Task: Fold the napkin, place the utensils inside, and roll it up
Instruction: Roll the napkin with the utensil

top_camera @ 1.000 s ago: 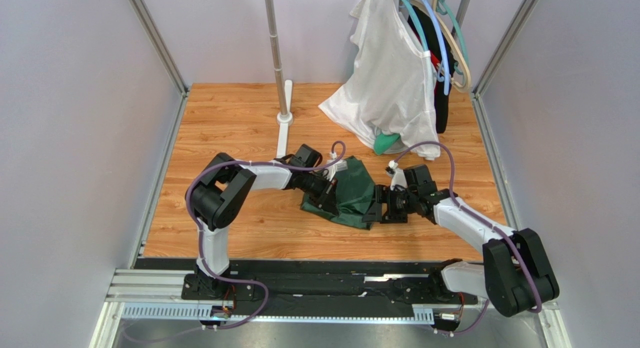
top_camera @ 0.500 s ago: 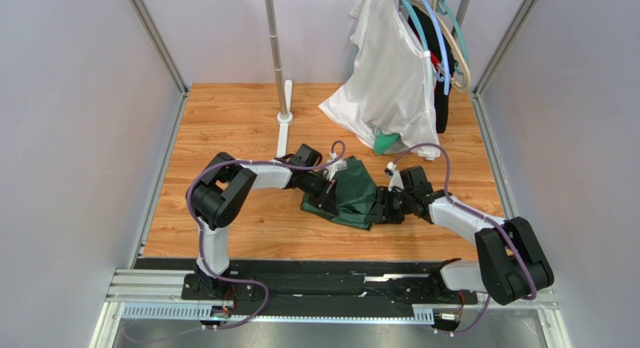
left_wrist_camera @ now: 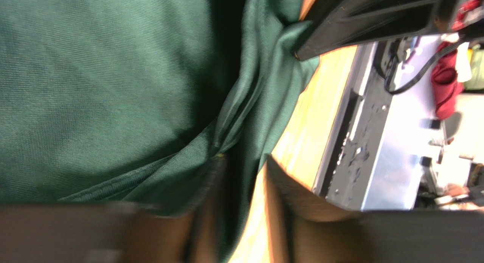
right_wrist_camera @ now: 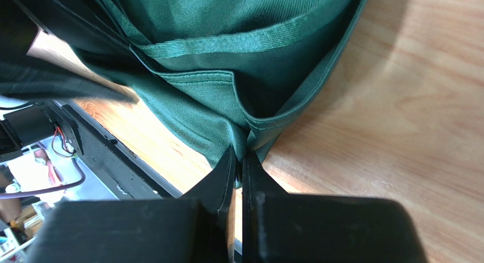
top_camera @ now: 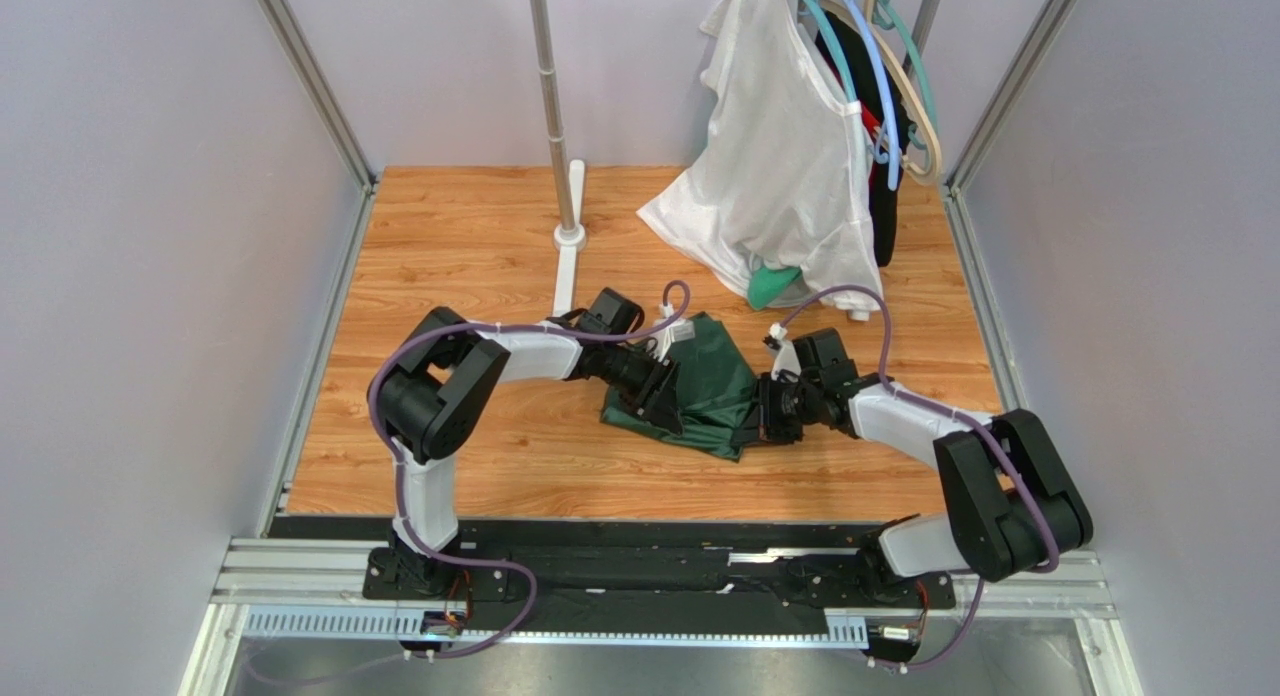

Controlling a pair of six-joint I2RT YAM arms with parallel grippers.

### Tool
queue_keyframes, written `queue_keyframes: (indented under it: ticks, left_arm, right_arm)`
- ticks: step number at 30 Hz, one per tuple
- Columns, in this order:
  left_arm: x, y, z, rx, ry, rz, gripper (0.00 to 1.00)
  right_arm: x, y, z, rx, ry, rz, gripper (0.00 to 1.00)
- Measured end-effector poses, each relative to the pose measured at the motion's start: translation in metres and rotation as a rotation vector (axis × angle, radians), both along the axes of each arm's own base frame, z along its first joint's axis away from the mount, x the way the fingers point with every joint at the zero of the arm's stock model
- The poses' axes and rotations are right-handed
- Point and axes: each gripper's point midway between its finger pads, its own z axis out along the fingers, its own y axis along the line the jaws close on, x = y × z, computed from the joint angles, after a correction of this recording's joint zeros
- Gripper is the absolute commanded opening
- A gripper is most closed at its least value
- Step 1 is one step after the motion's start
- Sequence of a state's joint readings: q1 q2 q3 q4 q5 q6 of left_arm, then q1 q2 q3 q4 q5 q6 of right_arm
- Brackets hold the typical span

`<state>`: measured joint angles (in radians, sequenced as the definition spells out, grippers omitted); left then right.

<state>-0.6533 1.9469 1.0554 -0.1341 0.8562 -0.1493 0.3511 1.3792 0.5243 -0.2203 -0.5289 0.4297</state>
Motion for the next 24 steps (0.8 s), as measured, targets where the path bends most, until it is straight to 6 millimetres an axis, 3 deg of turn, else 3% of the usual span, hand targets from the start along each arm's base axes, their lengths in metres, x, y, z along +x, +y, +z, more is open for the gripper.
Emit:
queue_keyframes:
  ticks: [2,10,14,19,24]
  left_arm:
    - [0.002,0.001,0.006,0.0,-0.032,0.013,0.6]
    - [0.024,0.012,0.041,-0.008,-0.379,0.118,0.63]
    - [0.011,0.003,0.05,-0.036,-0.578,0.105,0.63]
    - [-0.02,-0.01,0.043,-0.05,-0.734,0.025,0.63]
    - [-0.021,-0.015,0.04,-0.038,-0.838,-0.005,0.63]
  right_arm:
    - [0.002,0.001,0.0,0.0,0.014,0.002,0.0]
    - [0.008,-0.003,0.0,0.0,0.114,-0.002,0.0]
    - [0.012,-0.005,-0.002,0.031,0.195,0.011,0.0]
    - [0.013,0.0,-0.003,0.097,0.296,0.029,0.0]
    - [0.014,0.003,-0.002,0.121,0.338,0.056,0.0]
